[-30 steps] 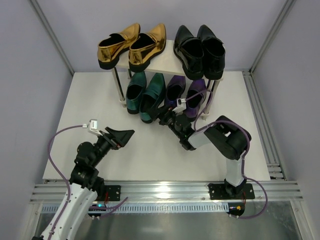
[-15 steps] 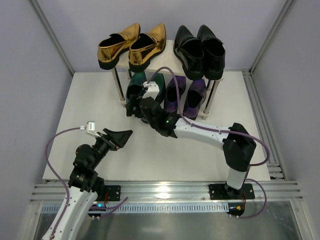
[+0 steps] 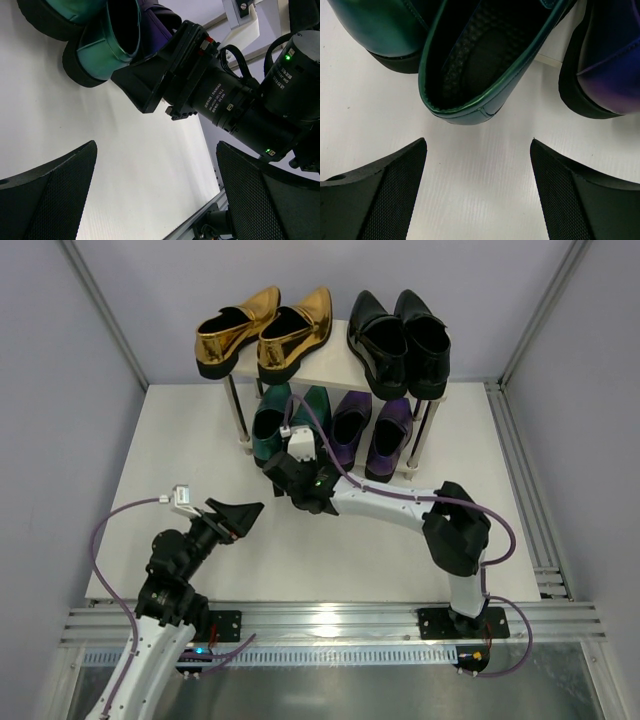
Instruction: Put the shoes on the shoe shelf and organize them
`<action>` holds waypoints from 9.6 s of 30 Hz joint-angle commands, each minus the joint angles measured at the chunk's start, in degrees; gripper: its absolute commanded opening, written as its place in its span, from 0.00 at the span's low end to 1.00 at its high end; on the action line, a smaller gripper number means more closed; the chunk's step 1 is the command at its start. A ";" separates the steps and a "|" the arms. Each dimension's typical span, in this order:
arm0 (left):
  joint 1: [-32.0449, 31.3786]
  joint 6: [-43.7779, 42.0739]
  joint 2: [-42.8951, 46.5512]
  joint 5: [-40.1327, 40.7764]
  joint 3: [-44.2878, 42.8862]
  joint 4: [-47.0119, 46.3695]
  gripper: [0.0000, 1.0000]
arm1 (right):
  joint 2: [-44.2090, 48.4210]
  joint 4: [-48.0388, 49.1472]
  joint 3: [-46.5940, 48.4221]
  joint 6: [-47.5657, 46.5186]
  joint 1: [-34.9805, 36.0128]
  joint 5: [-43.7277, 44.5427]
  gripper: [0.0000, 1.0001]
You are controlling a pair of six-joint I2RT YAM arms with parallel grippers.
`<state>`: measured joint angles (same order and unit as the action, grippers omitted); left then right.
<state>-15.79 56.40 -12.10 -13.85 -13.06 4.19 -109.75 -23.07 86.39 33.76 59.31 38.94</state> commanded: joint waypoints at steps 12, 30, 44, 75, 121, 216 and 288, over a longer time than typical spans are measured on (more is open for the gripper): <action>0.06 -0.94 3.22 0.93 -2.50 2.32 1.00 | -3.01 0.84 7.92 7.80 -0.07 3.77 0.86; 0.06 -1.12 4.72 0.93 -2.23 3.37 1.00 | -6.53 -6.03 8.63 13.27 -1.56 5.35 0.04; 0.06 -0.86 4.63 0.75 -3.02 3.81 1.00 | 2.61 12.33 6.60 -3.52 -4.55 17.12 0.04; 0.06 -1.91 3.92 1.72 -4.08 4.87 1.00 | -1.25 25.53 2.30 -3.79 -4.82 0.53 0.04; 0.06 -0.51 4.01 2.42 -2.94 4.08 1.00 | 11.31 8.83 -6.66 3.23 -7.27 14.51 0.94; -0.03 -5.51 -5.38 2.68 -8.03 0.12 1.00 | 42.28 67.97 -60.73 9.47 -50.69 -43.23 0.04; 10.95 -28.37 -65.76 30.11 -64.28 -19.57 0.00 | 20.40 2.60 18.89 -18.20 -24.95 -34.82 0.04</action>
<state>-5.74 28.40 -76.31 19.18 -75.29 -12.67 -86.15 -18.50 99.15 15.35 32.80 -5.32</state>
